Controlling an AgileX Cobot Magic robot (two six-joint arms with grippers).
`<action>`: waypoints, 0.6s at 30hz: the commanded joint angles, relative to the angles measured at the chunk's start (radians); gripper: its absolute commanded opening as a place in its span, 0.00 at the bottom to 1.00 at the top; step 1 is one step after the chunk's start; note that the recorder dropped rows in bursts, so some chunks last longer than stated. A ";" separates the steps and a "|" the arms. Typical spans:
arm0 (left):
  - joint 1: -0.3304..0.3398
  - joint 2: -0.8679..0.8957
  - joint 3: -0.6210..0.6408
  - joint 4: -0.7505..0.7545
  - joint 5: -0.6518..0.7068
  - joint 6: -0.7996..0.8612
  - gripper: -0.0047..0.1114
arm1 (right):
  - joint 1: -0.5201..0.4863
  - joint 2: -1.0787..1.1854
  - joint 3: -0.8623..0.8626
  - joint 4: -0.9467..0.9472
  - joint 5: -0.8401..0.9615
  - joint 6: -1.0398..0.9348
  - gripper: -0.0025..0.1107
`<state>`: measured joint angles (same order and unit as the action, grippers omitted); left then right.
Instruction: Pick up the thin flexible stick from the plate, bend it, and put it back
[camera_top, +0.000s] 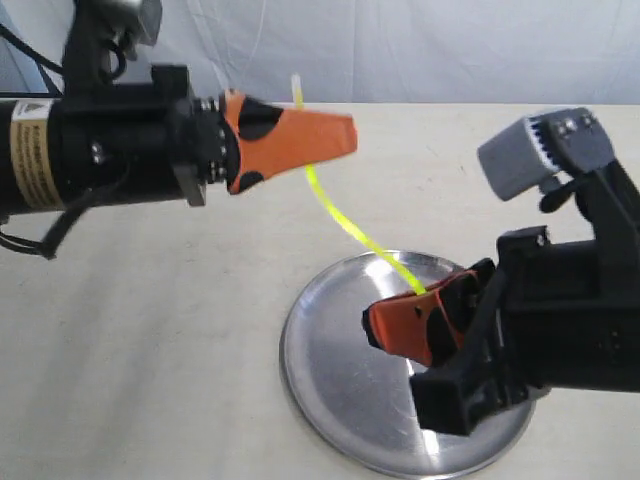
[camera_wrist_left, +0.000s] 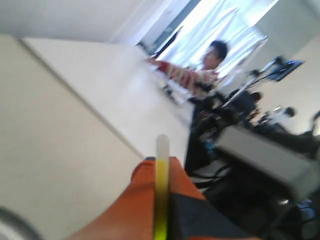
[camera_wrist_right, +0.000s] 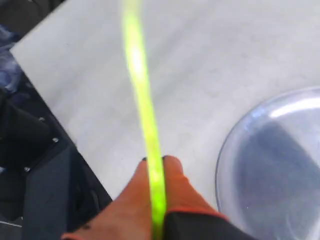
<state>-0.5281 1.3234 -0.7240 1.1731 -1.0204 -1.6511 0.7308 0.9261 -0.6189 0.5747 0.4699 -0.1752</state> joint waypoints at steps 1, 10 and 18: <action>-0.013 -0.002 -0.020 -0.096 -0.097 0.038 0.04 | 0.026 0.089 -0.004 0.041 -0.051 0.013 0.01; -0.013 -0.002 -0.005 0.411 0.445 -0.002 0.04 | 0.107 0.107 -0.006 0.471 -0.125 -0.439 0.01; -0.013 -0.002 0.018 0.305 0.084 -0.149 0.04 | 0.107 -0.010 -0.004 0.198 -0.209 -0.228 0.01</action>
<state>-0.5387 1.3213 -0.7153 1.5562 -0.8116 -1.8030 0.8336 0.9446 -0.6173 0.9092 0.2990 -0.5133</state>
